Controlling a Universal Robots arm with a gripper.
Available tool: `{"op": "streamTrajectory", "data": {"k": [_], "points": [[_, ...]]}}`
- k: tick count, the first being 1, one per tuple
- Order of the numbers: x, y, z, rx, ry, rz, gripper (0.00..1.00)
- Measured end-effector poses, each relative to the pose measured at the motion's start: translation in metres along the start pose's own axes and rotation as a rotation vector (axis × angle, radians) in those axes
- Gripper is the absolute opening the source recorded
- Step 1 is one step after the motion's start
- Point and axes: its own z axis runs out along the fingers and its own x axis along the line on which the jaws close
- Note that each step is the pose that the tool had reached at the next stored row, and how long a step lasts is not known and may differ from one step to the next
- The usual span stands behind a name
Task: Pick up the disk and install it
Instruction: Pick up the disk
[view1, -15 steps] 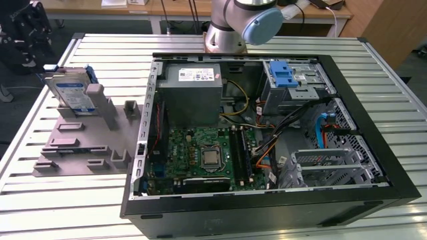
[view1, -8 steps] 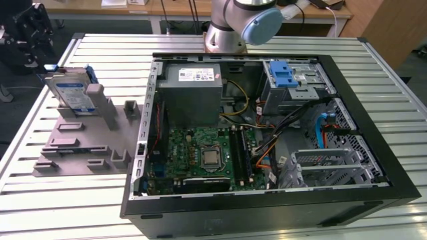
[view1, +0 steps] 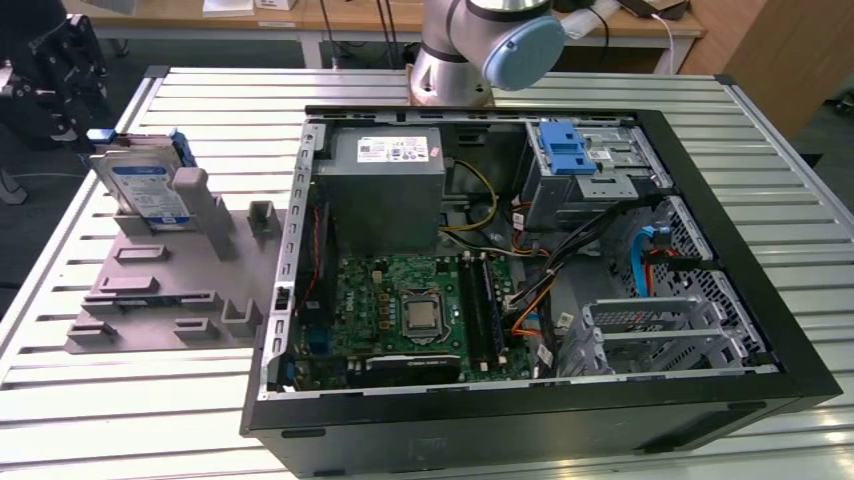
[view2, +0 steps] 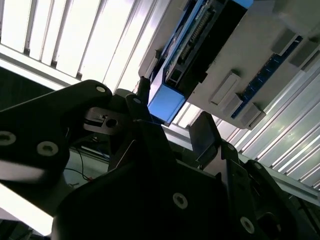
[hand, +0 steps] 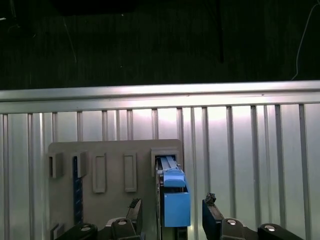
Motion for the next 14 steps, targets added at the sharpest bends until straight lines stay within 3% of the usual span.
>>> {"op": "streamTrajectory", "data": {"k": [14], "points": [[0.0005,0.0006,0.0213,0.0,0.0001,0.0,0.59]]}}
